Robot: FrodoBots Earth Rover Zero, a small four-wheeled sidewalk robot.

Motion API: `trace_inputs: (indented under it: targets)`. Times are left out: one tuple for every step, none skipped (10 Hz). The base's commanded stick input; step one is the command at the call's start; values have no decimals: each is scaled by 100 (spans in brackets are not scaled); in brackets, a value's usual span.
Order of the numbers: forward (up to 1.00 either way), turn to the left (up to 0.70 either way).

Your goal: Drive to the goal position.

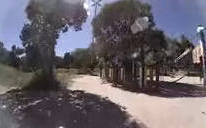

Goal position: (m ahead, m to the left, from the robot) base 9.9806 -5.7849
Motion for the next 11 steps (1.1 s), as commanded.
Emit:
trace_inputs:
  targets:
    - [85, 34]
    - [85, 30]
    - [85, 7]
    - [85, 0]
    - [85, 0]
    - [85, 0]
    - [85, 0]
    - [85, 0]
    - [85, 0]
    - [85, 0]
    - [85, 20]
